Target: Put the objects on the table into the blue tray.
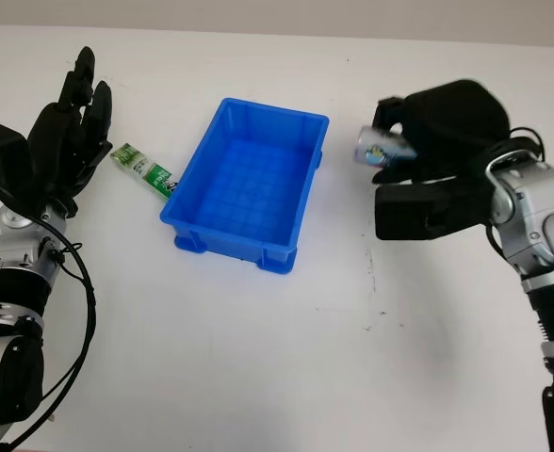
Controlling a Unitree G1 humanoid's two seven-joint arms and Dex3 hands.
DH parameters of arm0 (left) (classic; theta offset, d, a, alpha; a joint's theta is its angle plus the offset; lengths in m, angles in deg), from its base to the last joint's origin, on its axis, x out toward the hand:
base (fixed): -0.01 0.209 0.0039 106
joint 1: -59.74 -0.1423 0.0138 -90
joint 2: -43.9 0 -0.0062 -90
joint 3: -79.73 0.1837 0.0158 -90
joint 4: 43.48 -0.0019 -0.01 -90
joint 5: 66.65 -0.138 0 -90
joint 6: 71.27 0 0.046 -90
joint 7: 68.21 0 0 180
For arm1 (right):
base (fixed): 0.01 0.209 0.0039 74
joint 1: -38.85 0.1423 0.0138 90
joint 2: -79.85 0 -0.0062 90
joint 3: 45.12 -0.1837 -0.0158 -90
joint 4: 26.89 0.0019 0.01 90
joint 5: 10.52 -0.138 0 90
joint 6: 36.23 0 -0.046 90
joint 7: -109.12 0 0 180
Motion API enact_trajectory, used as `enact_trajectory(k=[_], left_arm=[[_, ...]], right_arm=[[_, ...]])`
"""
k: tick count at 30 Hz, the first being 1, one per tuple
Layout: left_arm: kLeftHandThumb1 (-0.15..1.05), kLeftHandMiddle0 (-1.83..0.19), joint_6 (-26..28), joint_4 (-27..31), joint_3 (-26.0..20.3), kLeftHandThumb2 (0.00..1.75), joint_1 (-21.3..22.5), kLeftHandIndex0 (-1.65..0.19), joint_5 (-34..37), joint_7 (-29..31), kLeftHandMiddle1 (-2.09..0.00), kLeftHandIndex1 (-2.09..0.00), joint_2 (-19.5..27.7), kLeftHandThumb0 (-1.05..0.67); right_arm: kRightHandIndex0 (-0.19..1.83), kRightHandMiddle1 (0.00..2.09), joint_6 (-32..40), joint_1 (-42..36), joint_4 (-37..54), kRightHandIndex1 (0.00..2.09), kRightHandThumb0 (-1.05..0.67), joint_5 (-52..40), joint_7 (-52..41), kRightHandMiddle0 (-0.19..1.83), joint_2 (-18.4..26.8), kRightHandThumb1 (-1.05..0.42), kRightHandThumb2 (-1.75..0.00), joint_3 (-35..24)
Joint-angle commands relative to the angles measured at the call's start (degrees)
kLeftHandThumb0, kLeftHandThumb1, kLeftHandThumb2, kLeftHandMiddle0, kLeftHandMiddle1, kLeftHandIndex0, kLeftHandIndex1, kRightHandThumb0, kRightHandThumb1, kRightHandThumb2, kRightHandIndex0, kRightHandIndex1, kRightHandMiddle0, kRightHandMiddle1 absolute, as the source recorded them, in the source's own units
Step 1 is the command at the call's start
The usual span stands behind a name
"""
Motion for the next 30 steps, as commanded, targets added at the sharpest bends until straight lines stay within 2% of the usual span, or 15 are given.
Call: enact_trajectory(k=[1, 4, 9, 11, 12, 14, 18, 23, 26, 28, 29, 30], left_arm=[[1.05, 0.18, -0.78, -0.37, -0.35, 0.53, 0.38, 0.17, 0.44, 0.16, -0.06, -0.04, -0.11, -0.78], [1.05, 0.17, -0.54, -0.12, -0.24, 0.52, 0.12, 0.16, 0.45, -0.24, -0.06, -0.05, -0.29, -0.78], [1.05, 0.16, -0.41, 0.51, -0.16, 0.52, -0.36, 0.16, 0.46, -0.91, -0.06, -0.05, -0.71, -0.76], [1.05, 0.15, -0.38, 0.79, -0.19, 0.52, -0.53, 0.15, 0.57, -0.97, -0.06, -0.06, -0.84, -0.76], [1.05, 0.15, -0.4, 0.98, -0.23, 0.52, -0.65, 0.15, 0.63, -1.07, -0.06, -0.06, -0.93, -0.76], [1.05, 0.15, -0.3, 1.52, -0.23, 0.52, -0.96, 0.14, 0.59, -1.39, -0.06, -0.06, -1.1, -0.76], [1.05, 0.14, 0.76, 3.15, -0.11, 0.51, -2.02, 0.14, 0.19, -2.83, -0.06, -0.06, -1.13, -0.79], [1.05, 0.12, 1.28, 5.7, 0.41, 0.53, -3.7, 0.13, -1.04, -4.87, -0.06, -0.06, -0.7, -0.81], [1.05, 0.13, 1.37, 6.45, -0.01, 0.53, -4.29, 0.13, -0.53, -4.64, -0.05, -0.06, -0.76, -0.8], [1.05, 0.13, 1.46, 6.62, 0.0, 0.53, -4.47, 0.14, -0.62, -4.74, -0.05, -0.05, -0.69, -0.8], [1.05, 0.13, 1.48, 6.62, 0.02, 0.53, -4.51, 0.14, -0.66, -4.72, -0.05, -0.05, -0.65, -0.8], [1.05, 0.14, 1.49, 6.63, 0.05, 0.53, -4.52, 0.14, -0.7, -4.69, -0.05, -0.05, -0.66, -0.8]], right_arm=[[1.06, 2.09, -0.52, 1.52, 0.78, 2.09, -0.42, -1.17, 5.06, 0.81, -2.52, -1.04, -0.08, -1.29], [1.13, 2.09, -6.18, 3.08, -2.8, 2.09, -0.36, -2.68, 14.4, 0.86, -4.83, -1.04, -0.07, -1.05], [1.22, 2.09, -14.66, 9.19, -10.25, 2.09, -0.33, -3.27, 24.92, 0.88, -10.38, -1.05, -0.22, 1.95], [1.21, 2.09, -17.86, 12.34, -13.58, 2.09, -0.41, -2.32, 28.34, 0.84, -12.2, -1.05, -0.28, 3.87], [1.11, 2.09, -20.04, 13.83, -15.48, 2.09, -0.45, -1.67, 30.35, 0.73, -12.54, -1.05, -0.3, 4.88], [1.24, 2.09, -23.15, 16.67, -18.72, 2.09, -0.43, -0.3, 33.75, 0.83, -13.52, -1.05, -0.29, 6.76], [1.34, 2.09, -27.87, 21.2, -23.51, 2.09, -0.44, -0.08, 34.86, 0.96, -15.97, -1.05, -0.27, 9.68], [1.31, 2.09, -32.33, 25.01, -28.99, 2.09, -0.49, 1.63, 35.05, 0.95, -15.89, -1.05, -0.29, 13.01], [1.01, 2.09, -32.29, 25.68, -29.88, 2.09, -0.54, 1.08, 27.53, 0.71, -14.89, -1.05, -0.29, 14.51], [0.64, 2.06, -30.06, 25.13, -28.19, 2.09, -0.57, -1.03, 17.49, 0.44, -14.05, -1.05, -0.31, 14.54], [0.46, 1.97, -29.14, 24.79, -27.02, 2.02, -0.59, -2.7, 11.35, 0.3, -13.51, -1.05, -0.31, 14.36], [0.3, 1.75, -28.51, 24.35, -25.78, 1.82, -0.6, -4.78, 5.47, 0.2, -13.04, -1.05, -0.29, 14.0]])
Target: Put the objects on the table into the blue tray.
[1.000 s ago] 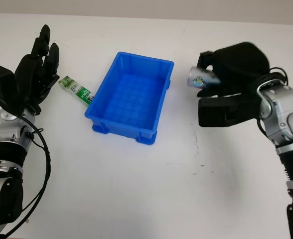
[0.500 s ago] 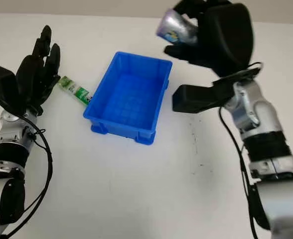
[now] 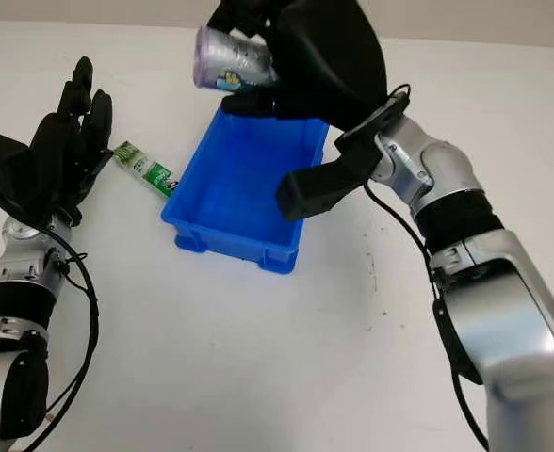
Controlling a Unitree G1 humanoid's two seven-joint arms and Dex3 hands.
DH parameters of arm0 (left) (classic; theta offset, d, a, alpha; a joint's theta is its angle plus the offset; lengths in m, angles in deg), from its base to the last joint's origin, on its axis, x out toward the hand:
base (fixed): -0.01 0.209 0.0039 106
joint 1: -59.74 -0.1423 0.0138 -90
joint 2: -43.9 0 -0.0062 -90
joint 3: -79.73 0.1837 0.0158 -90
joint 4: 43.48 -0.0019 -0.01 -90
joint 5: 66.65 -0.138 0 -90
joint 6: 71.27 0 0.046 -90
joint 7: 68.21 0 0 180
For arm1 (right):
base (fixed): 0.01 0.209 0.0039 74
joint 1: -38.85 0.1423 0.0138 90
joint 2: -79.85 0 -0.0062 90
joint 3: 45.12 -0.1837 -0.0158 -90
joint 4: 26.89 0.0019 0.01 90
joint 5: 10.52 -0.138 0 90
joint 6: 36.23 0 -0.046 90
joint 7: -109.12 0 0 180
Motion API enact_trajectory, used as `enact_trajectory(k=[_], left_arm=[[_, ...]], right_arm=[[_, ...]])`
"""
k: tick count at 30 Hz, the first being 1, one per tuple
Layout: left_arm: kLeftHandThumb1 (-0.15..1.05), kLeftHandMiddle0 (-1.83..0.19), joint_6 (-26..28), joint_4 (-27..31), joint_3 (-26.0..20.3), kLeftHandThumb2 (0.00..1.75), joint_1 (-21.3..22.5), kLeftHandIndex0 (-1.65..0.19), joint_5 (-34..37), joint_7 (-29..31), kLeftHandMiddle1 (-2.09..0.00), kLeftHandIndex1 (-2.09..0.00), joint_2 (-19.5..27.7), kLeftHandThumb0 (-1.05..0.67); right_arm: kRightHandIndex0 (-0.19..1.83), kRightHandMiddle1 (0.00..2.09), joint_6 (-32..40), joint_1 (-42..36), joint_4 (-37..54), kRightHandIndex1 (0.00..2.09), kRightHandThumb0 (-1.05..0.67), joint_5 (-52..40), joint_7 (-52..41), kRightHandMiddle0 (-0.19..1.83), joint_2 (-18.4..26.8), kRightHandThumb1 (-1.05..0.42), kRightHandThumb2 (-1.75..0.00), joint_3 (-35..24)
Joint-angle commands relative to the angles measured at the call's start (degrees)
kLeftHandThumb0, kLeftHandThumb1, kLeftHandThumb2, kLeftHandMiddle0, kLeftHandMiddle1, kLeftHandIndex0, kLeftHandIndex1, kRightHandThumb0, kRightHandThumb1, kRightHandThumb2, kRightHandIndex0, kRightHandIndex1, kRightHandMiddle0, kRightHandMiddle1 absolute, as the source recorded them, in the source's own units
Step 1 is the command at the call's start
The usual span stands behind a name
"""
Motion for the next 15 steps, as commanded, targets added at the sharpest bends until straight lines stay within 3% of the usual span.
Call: enact_trajectory(k=[1, 3, 5, 8, 15], left_arm=[[1.05, 0.14, -0.08, 0.87, 0.01, 0.53, -0.64, 0.14, -0.1, -0.09, -0.05, -0.05, 0.56, -0.79], [1.05, 0.13, -0.32, 0.63, 0.18, 0.53, -0.46, 0.13, -0.27, -0.07, -0.06, -0.06, 0.46, -0.8], [1.05, 0.13, -0.49, 0.45, 0.23, 0.53, -0.3, 0.13, -0.31, -0.05, -0.06, -0.06, 0.36, -0.8], [1.05, 0.12, -0.02, 0.2, 0.21, 0.52, 0.11, 0.12, -0.1, -0.03, -0.06, -0.06, 0.01, -0.8], [1.05, 0.13, 0.39, -0.09, 0.17, 0.52, 0.56, 0.14, 0.08, -0.25, -0.05, -0.05, -0.73, -0.79]], right_arm=[[0.21, 1.38, 1.64, -0.24, 4.3, 1.44, -0.6, -3.8, -10.27, 0.16, 2.55, -1.05, -0.24, -0.73], [0.14, 0.62, 3.36, -1.53, 7.8, 0.62, -0.65, -6.17, -17.68, 0.15, 3.57, -1.05, -0.19, -1.33], [0.15, 0.33, 4.89, -2.75, 10.71, 0.3, -0.67, -7.66, -21.44, 0.16, 4.03, -1.05, -0.18, -2.06], [0.01, 0.14, 6.69, -4.59, 15.18, 0.1, -0.69, -9.78, -25.74, 0.03, 4.66, -1.05, -0.22, -3.2], [-0.1, 0.06, 2.33, -8.02, 16.65, 0.03, -0.71, -15.5, -21.68, -0.08, 3.03, -1.05, -0.24, -7.56]])
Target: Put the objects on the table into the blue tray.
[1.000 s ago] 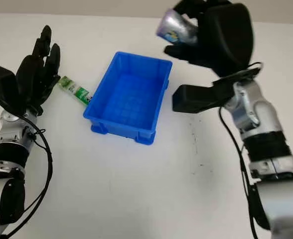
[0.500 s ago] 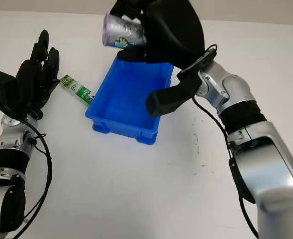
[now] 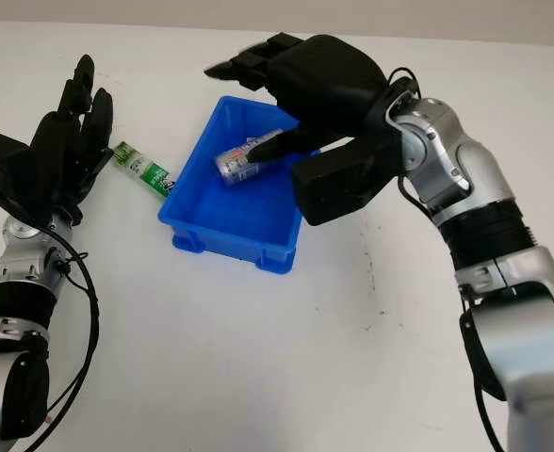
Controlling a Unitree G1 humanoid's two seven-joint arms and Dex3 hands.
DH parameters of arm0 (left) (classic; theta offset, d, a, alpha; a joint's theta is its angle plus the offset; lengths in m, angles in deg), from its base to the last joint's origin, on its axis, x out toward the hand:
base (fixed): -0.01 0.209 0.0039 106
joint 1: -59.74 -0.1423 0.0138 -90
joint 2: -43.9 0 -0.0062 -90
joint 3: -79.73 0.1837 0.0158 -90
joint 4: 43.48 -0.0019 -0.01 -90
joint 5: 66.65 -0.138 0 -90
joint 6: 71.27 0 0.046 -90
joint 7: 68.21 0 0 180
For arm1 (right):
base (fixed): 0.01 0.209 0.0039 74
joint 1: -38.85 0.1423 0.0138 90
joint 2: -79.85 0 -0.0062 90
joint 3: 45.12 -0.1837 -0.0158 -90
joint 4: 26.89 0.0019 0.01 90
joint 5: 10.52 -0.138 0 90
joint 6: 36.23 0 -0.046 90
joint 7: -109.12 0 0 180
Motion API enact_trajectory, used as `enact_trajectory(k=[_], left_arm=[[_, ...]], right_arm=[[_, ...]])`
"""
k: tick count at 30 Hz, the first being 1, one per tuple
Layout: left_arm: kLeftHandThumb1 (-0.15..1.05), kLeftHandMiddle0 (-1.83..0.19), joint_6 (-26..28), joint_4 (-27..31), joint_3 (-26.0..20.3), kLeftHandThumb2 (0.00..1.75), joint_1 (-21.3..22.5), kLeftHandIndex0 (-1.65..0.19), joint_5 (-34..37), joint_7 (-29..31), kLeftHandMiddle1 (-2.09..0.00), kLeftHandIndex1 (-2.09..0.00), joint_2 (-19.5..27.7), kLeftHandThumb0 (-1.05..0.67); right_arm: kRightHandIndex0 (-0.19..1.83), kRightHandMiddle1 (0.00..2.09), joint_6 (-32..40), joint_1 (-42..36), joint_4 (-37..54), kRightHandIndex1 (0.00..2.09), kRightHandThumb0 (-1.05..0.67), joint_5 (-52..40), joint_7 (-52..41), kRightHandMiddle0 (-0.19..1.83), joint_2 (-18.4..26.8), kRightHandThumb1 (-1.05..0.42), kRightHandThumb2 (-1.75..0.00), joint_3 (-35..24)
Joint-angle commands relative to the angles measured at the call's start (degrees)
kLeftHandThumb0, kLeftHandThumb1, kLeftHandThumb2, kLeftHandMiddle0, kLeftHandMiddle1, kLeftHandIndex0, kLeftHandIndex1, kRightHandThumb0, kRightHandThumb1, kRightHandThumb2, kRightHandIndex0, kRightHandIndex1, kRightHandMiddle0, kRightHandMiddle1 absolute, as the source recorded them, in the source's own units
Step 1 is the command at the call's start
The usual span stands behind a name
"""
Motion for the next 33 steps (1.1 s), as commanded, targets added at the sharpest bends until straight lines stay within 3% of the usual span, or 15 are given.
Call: enact_trajectory(k=[1, 12, 20, 25, 28, 33], left_arm=[[1.05, 0.14, -0.18, -0.03, 0.09, 0.53, 0.54, 0.14, 0.16, -0.12, -0.05, -0.05, -0.24, -0.78], [1.05, 0.15, -1.14, -0.12, 0.15, 0.54, 0.2, 0.16, -0.22, -0.33, -0.05, -0.05, 0.42, -0.79], [1.05, 0.12, -2.85, -1.66, 0.42, 0.53, 1.24, 0.14, -0.85, 1.4, -0.06, -0.06, 2.24, -0.77], [1.05, 0.09, -7.58, -3.33, 4.43, 0.41, 3.99, 0.08, -7.16, 6.64, -0.07, -0.08, 9.86, -0.72], [1.05, 0.05, -7.14, -4.97, 5.04, 0.19, 7.09, 0.01, -6.84, 12.38, -0.06, -0.07, 13.08, -0.77], [0.9, 0.02, -9.66, -6.32, 9.02, 0.03, 11.89, 0.01, -11.3, 19.33, -0.06, -0.06, 19.39, -0.77]], right_arm=[[-0.12, 0.05, -0.38, -1.27, 0.61, 0.02, -0.73, -2.59, 1.37, -0.1, -0.93, -1.05, -0.26, -2.54], [-0.12, 0.03, 8.23, -9.29, 0.51, 0.05, -0.76, -14.88, 3.8, -0.13, -1.95, -1.05, -0.56, -14.14], [-0.14, 0.04, 21.74, -20.37, 6.48, 0.04, -0.68, -23.24, 1.24, -0.14, -3.91, -1.05, -0.65, -19.48], [-0.16, 0.03, 25.68, -25.12, 10.72, 0.03, -0.63, -25.21, 1.65, -0.17, -5.21, -1.05, -0.66, -21.1], [-0.17, 0.04, 28.16, -26.43, 12.75, 0.03, -0.64, -26.37, 1.77, -0.17, -6.13, -1.05, -0.65, -21.84], [-0.17, 0.05, 28.12, -27.53, 13.15, 0.04, -0.61, -26.41, 1.64, -0.17, -6.64, -1.05, -0.67, -22.1]])
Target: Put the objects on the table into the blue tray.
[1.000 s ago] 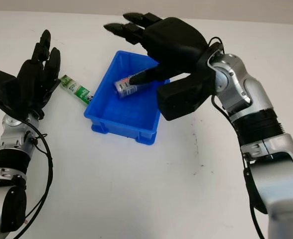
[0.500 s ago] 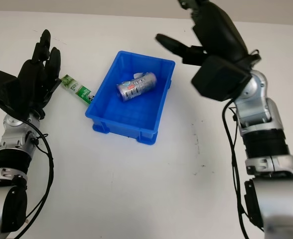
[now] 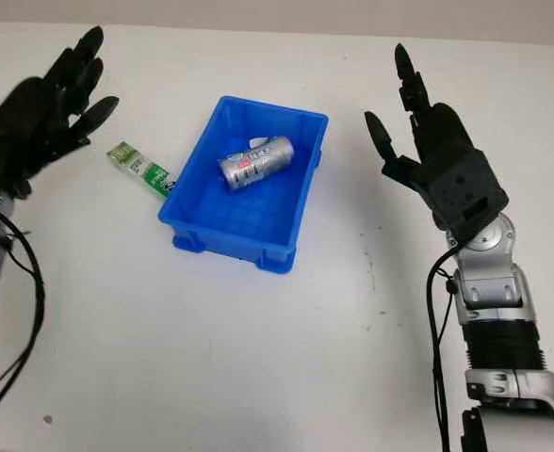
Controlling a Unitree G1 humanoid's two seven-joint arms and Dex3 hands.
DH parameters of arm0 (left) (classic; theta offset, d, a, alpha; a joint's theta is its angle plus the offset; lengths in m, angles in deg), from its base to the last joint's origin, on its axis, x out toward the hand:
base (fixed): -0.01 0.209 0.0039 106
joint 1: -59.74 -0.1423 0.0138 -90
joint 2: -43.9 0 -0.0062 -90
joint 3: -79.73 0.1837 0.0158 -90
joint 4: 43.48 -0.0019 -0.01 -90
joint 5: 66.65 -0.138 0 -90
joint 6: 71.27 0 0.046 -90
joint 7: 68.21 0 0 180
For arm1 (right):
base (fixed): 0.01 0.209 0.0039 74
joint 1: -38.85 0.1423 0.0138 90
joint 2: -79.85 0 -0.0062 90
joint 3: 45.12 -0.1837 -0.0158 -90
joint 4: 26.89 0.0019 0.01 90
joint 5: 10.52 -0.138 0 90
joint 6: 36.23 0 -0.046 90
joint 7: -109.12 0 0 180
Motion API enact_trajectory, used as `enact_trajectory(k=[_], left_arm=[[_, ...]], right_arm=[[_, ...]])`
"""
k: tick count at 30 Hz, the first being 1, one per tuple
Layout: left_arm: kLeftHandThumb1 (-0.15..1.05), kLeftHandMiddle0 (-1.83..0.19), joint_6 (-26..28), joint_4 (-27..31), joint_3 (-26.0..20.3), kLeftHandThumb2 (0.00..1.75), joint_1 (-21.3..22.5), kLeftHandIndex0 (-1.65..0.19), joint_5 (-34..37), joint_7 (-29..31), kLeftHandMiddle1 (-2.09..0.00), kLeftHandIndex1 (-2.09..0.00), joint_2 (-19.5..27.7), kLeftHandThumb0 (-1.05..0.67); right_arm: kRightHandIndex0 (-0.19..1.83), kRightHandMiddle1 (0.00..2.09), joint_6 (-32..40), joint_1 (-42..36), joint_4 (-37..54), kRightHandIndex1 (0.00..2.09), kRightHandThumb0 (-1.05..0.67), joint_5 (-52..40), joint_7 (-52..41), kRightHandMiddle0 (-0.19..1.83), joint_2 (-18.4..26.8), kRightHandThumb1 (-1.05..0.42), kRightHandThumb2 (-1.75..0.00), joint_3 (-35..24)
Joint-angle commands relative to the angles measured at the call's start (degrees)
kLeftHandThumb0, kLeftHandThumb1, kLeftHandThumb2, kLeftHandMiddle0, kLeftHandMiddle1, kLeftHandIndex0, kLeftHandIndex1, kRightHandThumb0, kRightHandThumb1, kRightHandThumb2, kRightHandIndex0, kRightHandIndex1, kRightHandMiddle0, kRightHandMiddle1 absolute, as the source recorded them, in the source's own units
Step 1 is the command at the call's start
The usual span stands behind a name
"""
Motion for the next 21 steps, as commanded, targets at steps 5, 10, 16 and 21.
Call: enact_trajectory(k=[5, 10, 16, 21], left_arm=[[0.79, 0.03, -3.44, -2.05, 6.91, 0.02, 6.73, 0.01, -8.21, 4.28, -0.05, -0.06, 5.78, -0.64], [0.8, 0.05, -8.56, -1.68, 14.9, 0.05, 9.32, 0.02, -20.07, 0.11, -0.05, -0.05, 8.16, -0.58], [0.79, 0.01, -12.01, -4.24, 19.42, 0.05, 11.08, -0.02, -26.05, -3.36, -0.07, -0.07, 7.6, -0.56], [0.8, -0.02, -13.75, -6.59, 22.58, 0.06, 11.64, -0.05, -29.72, -6.63, -0.07, -0.07, 6.54, -0.52]], right_arm=[[-0.19, 0.05, 3.75, -1.61, 3.49, 0.03, -0.6, -2.11, 0.09, -0.18, -1.52, -1.05, -0.66, -1.36], [-0.19, 0.03, 5.06, -1.7, 4.54, 0.02, -0.59, -3.0, -0.07, -0.19, -2.02, -1.05, -0.66, -1.76], [-0.19, 0.04, 4.81, -1.74, 4.57, 0.02, -0.61, -3.08, -0.27, -0.19, -1.87, -1.05, -0.66, -1.97], [-0.19, 0.02, 6.75, -2.2, 6.2, 0.01, -0.57, -5.28, -0.39, -0.19, -2.62, -1.05, -0.66, -3.18]])
